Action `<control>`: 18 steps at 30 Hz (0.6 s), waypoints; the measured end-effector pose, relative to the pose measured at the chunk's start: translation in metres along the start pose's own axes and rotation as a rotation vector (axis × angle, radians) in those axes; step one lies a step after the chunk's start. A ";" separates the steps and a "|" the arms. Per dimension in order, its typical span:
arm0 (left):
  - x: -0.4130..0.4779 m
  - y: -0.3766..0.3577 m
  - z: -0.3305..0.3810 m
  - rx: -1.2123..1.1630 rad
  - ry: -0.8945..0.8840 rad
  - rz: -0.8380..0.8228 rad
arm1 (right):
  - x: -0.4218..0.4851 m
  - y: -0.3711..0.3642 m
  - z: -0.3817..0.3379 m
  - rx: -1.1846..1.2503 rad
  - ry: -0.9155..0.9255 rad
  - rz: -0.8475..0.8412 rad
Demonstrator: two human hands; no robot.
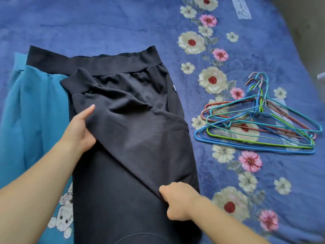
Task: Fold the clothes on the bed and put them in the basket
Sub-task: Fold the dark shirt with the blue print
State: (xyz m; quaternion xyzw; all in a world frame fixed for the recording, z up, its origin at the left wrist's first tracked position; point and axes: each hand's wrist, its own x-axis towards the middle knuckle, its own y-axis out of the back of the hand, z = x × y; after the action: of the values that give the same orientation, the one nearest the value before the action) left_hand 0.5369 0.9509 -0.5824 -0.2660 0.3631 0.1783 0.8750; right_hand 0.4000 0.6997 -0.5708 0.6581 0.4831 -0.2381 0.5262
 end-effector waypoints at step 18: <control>0.073 0.010 0.049 0.242 -0.244 0.211 | 0.086 0.080 -0.004 -0.130 -0.173 0.720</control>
State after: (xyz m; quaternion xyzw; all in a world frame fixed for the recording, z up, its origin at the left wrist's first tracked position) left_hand 0.6077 0.9965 -0.6096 -0.0958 0.2992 0.2547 0.9146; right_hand 0.5064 0.7379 -0.6028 0.7284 0.1886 -0.0614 0.6558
